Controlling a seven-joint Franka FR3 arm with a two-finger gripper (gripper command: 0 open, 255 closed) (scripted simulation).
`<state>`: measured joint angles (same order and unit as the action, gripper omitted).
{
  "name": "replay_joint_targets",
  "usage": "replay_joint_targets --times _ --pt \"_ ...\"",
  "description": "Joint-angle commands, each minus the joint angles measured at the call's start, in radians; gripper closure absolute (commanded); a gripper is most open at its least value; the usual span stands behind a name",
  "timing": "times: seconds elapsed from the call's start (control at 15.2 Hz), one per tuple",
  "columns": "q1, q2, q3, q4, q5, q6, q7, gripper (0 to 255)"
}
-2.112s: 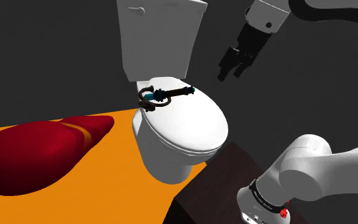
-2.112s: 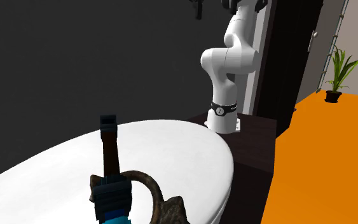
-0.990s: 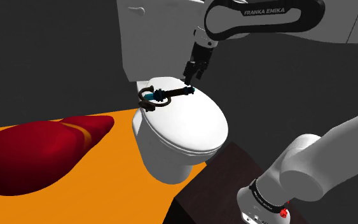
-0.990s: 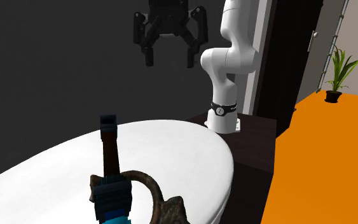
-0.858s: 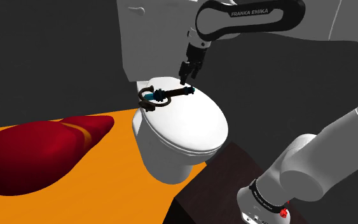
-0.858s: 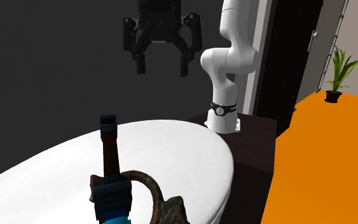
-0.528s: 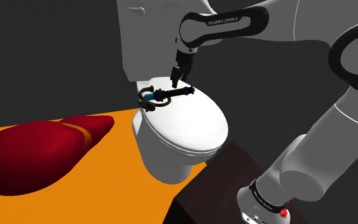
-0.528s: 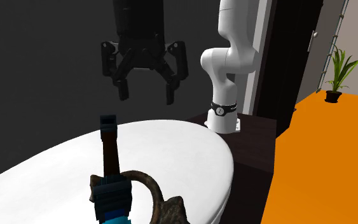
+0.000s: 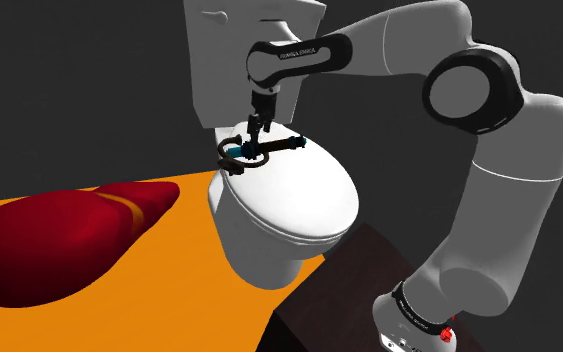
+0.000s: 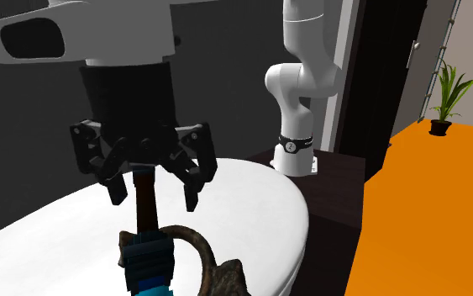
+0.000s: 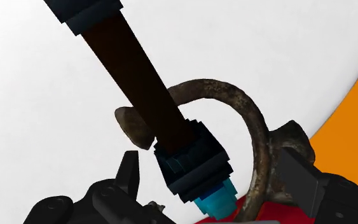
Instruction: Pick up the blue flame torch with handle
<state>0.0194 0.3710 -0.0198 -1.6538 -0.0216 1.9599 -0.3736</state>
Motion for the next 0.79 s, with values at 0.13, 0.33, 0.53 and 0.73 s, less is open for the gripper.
replay_joint_targets --times 0.13,0.33,0.53,0.73 --pt "0.0 0.065 0.003 0.039 -0.004 0.018 -0.017 0" --pt "0.0 0.079 0.003 0.02 -0.004 0.051 -0.016 0" --pt "0.0 0.093 0.003 0.006 -0.004 0.08 -0.015 0" --pt "0.0 0.094 0.003 0.005 -0.004 0.081 -0.014 255"
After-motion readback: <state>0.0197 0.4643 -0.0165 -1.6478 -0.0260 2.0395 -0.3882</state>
